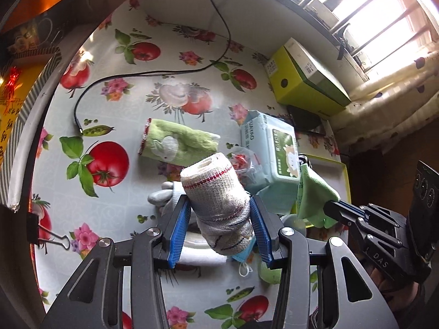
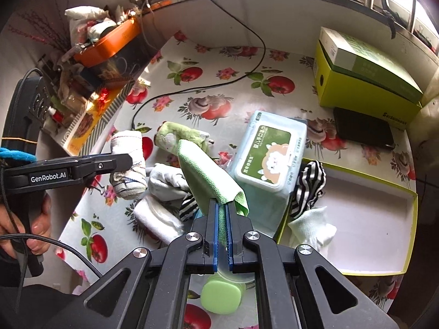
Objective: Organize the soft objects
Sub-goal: 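Carry both items to the lid and open the right gripper over it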
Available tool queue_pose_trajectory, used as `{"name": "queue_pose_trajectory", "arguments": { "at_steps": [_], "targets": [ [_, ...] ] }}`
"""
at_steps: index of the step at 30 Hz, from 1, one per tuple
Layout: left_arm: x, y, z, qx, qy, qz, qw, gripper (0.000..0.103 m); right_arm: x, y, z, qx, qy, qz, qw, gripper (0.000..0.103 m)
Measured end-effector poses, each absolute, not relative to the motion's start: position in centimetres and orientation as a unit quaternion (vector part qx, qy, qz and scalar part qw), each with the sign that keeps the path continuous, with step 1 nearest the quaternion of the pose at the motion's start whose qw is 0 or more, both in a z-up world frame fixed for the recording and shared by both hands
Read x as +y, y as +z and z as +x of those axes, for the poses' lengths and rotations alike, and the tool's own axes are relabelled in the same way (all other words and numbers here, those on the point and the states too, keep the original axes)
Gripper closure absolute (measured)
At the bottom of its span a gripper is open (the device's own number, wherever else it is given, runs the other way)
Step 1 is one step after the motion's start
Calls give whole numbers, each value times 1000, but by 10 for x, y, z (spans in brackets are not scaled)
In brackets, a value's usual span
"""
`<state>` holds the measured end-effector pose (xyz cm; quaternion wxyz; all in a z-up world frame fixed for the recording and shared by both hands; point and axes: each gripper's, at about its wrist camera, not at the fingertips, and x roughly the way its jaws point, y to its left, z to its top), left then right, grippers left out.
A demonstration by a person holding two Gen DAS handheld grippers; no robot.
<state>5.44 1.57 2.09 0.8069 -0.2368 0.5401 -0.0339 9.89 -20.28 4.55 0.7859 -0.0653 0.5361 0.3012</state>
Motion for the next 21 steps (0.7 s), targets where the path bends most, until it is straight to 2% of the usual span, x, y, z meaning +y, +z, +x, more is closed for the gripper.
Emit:
{"name": "queue_pose_trajectory", "arguments": {
  "at_steps": [21],
  "targets": [
    [-66, 37, 86, 554, -105, -176, 807, 58, -299, 39, 117, 538, 213, 2, 815, 98]
  ]
}}
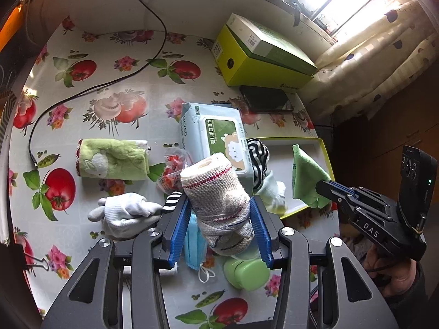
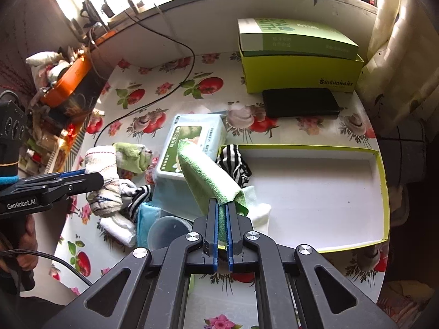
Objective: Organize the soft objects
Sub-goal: 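Carry both items to the lid and open the right gripper over it, then lower the white rolled sock into the lid and open the left gripper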
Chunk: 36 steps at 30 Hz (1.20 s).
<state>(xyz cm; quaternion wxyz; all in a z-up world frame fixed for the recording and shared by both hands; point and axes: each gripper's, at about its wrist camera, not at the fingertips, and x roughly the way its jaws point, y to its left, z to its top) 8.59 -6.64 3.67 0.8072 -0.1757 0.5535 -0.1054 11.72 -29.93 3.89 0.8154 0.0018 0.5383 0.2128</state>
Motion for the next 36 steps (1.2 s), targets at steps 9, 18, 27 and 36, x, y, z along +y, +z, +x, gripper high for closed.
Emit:
{"name": "queue_pose_trajectory", "arguments": {
  "at_steps": [9, 18, 27, 36],
  "targets": [
    [-81, 38, 91, 557, -117, -166, 805, 58, -335, 23, 135, 549, 174, 30, 817, 98],
    [-88, 34, 101, 566, -118, -158, 801, 58, -336, -8, 162, 569, 171, 21, 804, 98],
    [-98, 32, 111, 572, -119, -147, 798, 58, -316, -40, 185, 588, 198, 23, 784, 96],
    [-119, 30, 125, 580, -131, -131, 793, 58, -340, -31, 173, 580, 188, 52, 791, 67]
  ]
}}
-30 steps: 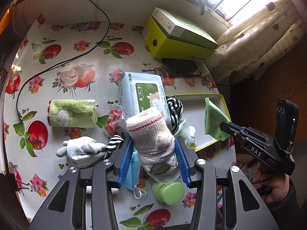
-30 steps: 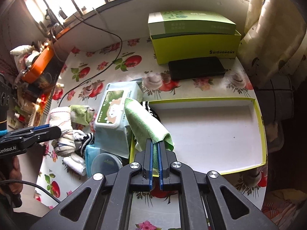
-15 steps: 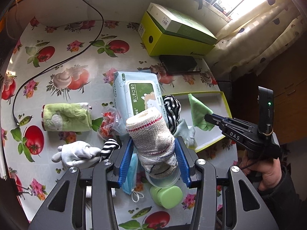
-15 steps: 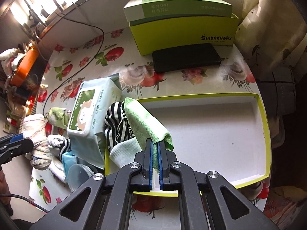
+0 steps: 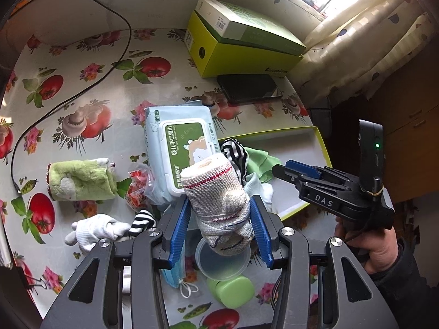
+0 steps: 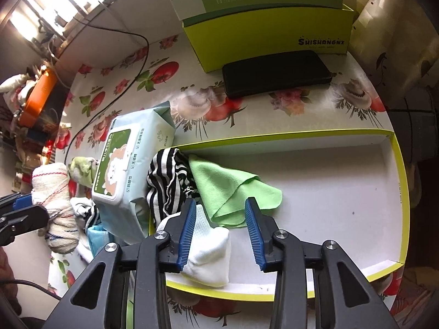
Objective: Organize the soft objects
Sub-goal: 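Lower the white rolled sock into the lid and open the left gripper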
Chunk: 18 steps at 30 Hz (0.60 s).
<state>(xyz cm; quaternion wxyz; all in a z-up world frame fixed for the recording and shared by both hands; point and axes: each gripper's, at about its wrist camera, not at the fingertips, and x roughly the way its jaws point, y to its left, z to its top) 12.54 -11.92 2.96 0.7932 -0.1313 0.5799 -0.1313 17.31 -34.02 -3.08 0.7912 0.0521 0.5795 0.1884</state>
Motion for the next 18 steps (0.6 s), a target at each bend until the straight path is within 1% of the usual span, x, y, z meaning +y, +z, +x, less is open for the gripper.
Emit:
{"name": "queue_pose_trajectory", "arguments": {
  "at_steps": [9, 18],
  "targets": [
    [-171, 26, 151, 587, -173, -97, 785, 58, -387, -12, 139, 568, 150, 89, 804, 67],
    [-215, 6, 179, 601, -197, -81, 770, 57, -406, -13, 124, 567, 132, 110, 806, 67]
  ]
}}
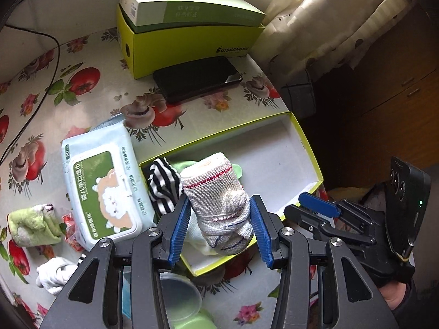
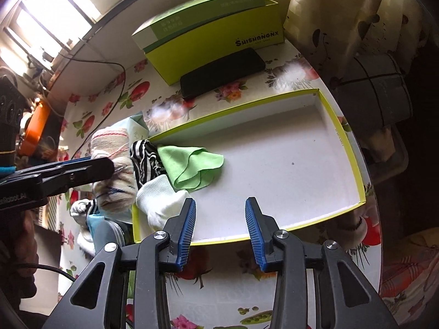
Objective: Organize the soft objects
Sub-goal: 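Lower the white rolled sock into the lid and open the left gripper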
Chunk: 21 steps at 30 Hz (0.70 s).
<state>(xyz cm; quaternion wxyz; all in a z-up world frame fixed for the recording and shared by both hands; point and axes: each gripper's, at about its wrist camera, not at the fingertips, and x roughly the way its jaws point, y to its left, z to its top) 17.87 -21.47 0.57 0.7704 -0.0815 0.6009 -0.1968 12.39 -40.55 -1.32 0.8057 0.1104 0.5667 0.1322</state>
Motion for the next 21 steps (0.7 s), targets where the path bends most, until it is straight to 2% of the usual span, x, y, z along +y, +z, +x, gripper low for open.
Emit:
{"name": "queue_pose_trajectory", "arguments": {
  "at_steps": [14, 21],
  "targets": [
    [-253, -40, 219, 629, -196, -69, 749, 57, -415, -20, 118, 571, 128, 124, 802, 66],
    [-257, -39, 222, 626, -199, -65, 752, 57, -420, -19, 119, 569, 123, 126, 803, 66]
  ]
}}
